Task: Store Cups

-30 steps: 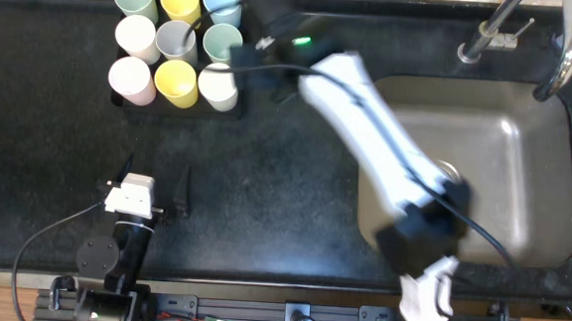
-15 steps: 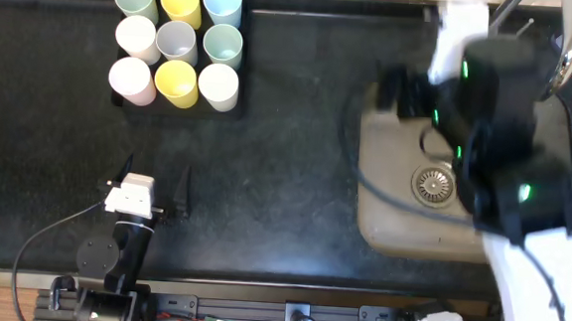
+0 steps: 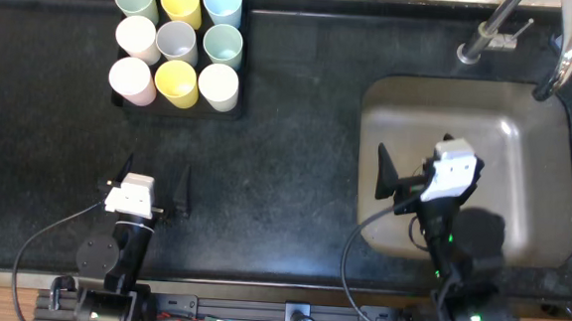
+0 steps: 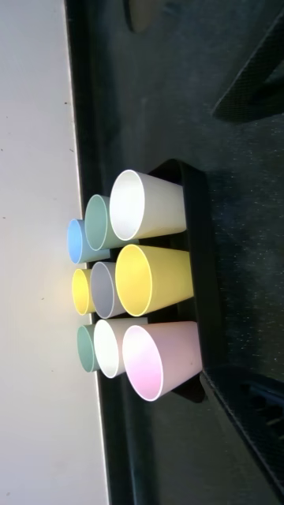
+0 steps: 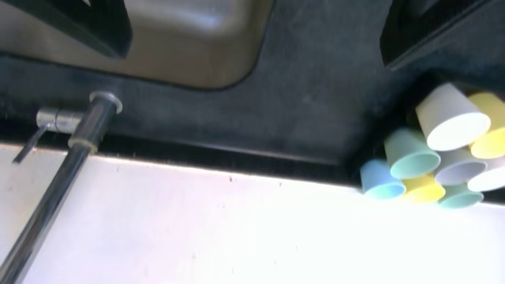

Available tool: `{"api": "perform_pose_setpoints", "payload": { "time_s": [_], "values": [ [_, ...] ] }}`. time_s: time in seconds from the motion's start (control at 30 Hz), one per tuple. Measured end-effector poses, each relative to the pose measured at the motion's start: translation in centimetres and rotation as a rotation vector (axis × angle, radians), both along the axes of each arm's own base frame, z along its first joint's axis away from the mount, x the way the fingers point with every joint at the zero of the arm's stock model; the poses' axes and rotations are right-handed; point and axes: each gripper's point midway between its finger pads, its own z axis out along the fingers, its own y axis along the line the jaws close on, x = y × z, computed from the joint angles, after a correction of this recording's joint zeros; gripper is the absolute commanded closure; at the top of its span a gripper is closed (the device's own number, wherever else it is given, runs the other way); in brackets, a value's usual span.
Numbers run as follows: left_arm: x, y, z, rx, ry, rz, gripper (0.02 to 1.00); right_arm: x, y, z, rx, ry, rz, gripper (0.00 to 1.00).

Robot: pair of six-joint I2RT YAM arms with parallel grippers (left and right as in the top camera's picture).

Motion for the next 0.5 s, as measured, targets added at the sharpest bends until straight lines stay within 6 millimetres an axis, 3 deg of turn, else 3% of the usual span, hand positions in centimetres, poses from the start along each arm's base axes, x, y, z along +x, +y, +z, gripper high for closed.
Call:
{"api": "perform_pose_setpoints", "payload": {
  "time_s": [0.1, 0.3, 0.5],
  "values": [
    [0.0, 0.0, 0.0, 0.000, 0.000, 0.000, 0.018, -0.6, -0.1, -1.7, 0.007, -0.029, 0.000, 0.003],
    [0.0, 0.0, 0.0, 0.000, 0.000, 0.000, 0.018, -1.8, -0.4, -3.4, 0.026, -0.109, 0.000, 0.003],
    [0.0, 0.0, 0.0, 0.000, 0.000, 0.000, 0.018, -2.4, -0.6, -6.7, 0.022, -0.106, 0.001, 0.005]
  ]
}}
